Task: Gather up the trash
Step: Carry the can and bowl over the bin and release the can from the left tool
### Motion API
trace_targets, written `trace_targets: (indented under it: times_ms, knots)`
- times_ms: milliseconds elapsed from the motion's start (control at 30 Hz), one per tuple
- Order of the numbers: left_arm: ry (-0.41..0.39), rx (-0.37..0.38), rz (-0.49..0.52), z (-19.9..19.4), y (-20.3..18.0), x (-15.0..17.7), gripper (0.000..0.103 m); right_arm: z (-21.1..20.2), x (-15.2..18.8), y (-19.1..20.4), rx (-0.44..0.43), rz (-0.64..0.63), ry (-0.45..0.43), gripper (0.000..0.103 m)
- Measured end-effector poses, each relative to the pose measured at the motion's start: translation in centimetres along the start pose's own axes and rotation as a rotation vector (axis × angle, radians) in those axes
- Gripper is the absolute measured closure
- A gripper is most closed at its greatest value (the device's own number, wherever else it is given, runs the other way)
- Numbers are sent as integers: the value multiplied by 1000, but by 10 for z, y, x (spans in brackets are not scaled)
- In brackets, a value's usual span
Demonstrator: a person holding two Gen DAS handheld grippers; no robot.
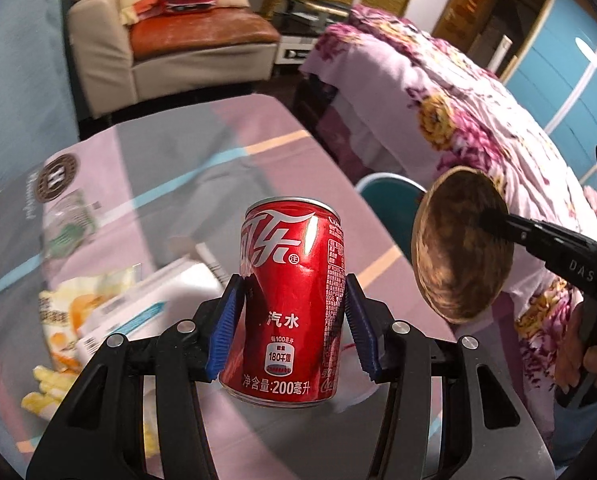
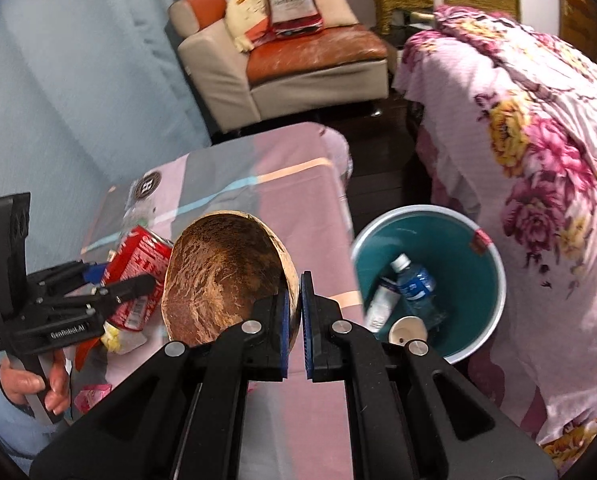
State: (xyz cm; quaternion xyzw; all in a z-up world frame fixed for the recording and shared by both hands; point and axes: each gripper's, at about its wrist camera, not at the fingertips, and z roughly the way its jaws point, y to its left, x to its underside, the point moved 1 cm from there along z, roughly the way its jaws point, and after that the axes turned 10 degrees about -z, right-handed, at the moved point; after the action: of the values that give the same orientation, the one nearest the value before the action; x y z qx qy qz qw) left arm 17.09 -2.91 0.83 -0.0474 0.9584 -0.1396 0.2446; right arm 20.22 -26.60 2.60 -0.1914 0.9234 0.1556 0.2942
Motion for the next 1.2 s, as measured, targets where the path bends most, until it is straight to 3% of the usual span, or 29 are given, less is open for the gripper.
trace_targets:
  times_ms: [533, 933, 1033, 1100, 1200]
  knots:
    - [110, 69, 163, 94, -129, -20, 51, -35, 33, -133, 161, 201, -58, 98]
    - [205, 70, 227, 156, -179, -15, 50, -24, 45, -172, 199, 249, -36, 98]
    - [209, 67, 234, 159, -179, -13, 42, -20, 46, -173, 200, 251, -28, 98]
    - [196, 58, 233, 157, -177, -13, 24, -16, 46, -174, 199, 251, -23, 98]
    - [186, 62, 221, 153, -172, -13, 23, -12, 44, -171, 200, 243, -14, 98]
